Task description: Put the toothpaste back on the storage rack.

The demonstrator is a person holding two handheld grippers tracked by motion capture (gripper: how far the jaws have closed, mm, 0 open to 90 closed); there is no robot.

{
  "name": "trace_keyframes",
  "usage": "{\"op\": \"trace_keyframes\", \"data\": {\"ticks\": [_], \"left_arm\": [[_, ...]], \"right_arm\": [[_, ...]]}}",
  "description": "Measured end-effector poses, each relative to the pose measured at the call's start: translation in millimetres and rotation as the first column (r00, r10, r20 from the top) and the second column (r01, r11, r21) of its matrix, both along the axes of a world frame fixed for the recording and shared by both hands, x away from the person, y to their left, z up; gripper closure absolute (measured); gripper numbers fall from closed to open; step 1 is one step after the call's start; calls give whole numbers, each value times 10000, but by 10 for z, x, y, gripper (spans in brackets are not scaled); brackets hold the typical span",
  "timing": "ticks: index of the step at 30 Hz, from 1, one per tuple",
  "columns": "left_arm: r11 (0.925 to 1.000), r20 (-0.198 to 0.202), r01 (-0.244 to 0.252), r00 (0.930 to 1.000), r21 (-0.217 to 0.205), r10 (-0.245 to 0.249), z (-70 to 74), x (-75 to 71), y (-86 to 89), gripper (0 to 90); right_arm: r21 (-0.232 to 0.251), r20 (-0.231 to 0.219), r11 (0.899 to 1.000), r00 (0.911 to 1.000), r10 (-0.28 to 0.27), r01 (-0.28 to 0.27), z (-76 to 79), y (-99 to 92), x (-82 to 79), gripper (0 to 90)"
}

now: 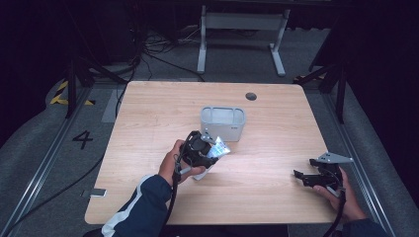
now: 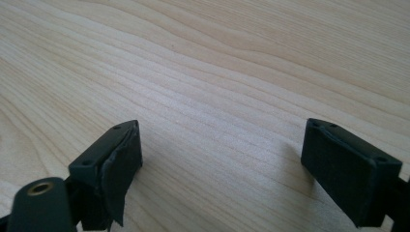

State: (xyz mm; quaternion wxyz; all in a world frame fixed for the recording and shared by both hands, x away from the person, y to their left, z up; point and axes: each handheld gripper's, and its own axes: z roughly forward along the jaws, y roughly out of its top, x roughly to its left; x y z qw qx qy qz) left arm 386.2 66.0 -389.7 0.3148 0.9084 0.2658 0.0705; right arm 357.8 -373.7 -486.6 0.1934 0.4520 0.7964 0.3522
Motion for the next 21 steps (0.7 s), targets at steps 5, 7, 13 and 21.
{"op": "trace_keyframes", "data": {"ticks": [5, 7, 13, 21], "left_arm": [[9985, 582, 131, 9983, -539, -99, 105, -47, 56, 644], [9972, 670, 147, 9977, -736, -98, 137, -49, 79, 645], [9902, 1000, 262, 9949, -1372, -125, 217, -23, 129, 650], [9787, 1439, 457, 9895, -2004, -167, 345, -20, 123, 653]], "right_arm": [[-15, 2, 10000, 10000, 21, -21, 0, -2, -1, 149], [-18, -2, 10000, 10000, 27, -27, 0, -2, -1, 149], [-19, -2, 10000, 10000, 27, -27, 0, -2, -1, 149], [-25, 1, 10000, 10000, 57, -57, 0, -3, -2, 149]]}}
